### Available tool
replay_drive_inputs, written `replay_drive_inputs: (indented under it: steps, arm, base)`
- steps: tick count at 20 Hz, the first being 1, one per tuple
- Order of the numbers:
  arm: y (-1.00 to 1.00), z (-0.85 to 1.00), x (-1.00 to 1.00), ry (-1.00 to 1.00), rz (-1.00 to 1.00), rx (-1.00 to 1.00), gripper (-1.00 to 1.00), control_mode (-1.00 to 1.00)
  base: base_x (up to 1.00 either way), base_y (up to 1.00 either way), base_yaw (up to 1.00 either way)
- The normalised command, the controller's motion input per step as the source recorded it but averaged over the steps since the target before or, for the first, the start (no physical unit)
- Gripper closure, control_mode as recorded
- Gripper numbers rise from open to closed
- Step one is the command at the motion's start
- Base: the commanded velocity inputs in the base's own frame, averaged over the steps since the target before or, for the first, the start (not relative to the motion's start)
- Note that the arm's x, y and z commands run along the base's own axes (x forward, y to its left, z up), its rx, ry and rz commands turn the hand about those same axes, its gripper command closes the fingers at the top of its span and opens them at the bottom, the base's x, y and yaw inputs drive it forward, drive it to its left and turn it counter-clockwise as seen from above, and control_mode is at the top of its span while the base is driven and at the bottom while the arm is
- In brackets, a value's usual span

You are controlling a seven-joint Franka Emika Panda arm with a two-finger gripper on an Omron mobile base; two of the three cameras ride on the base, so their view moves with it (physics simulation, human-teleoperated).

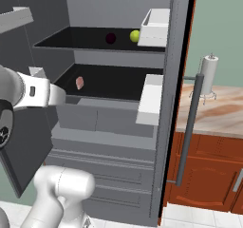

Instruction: Open the fridge, remove the pear, eggplant, and steak, and place them on any counter.

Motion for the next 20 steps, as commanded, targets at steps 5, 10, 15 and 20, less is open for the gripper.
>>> replay_drive_inputs:
  steps: [5,10,15,20]
  arm:
    - [-0.1,0.0,0.0,0.01,-0.16,0.0,-1.0,-1.0]
    - [-0.12,0.0,0.0,0.0,-0.06,0.0,-1.0,-1.0]
    - [0.0,0.0,0.02,-0.01,0.0,0.0,-1.0,1.0]
    - [0.0,0.0,0.0,0.0,0.0,0.0,-1.0,1.0]
  base:
    - [0.0,0.0,0.0]
    - [0.0,0.0,0.0]
    - [0.07,0.0,0.02]
    - [0.57,0.0,0.02]
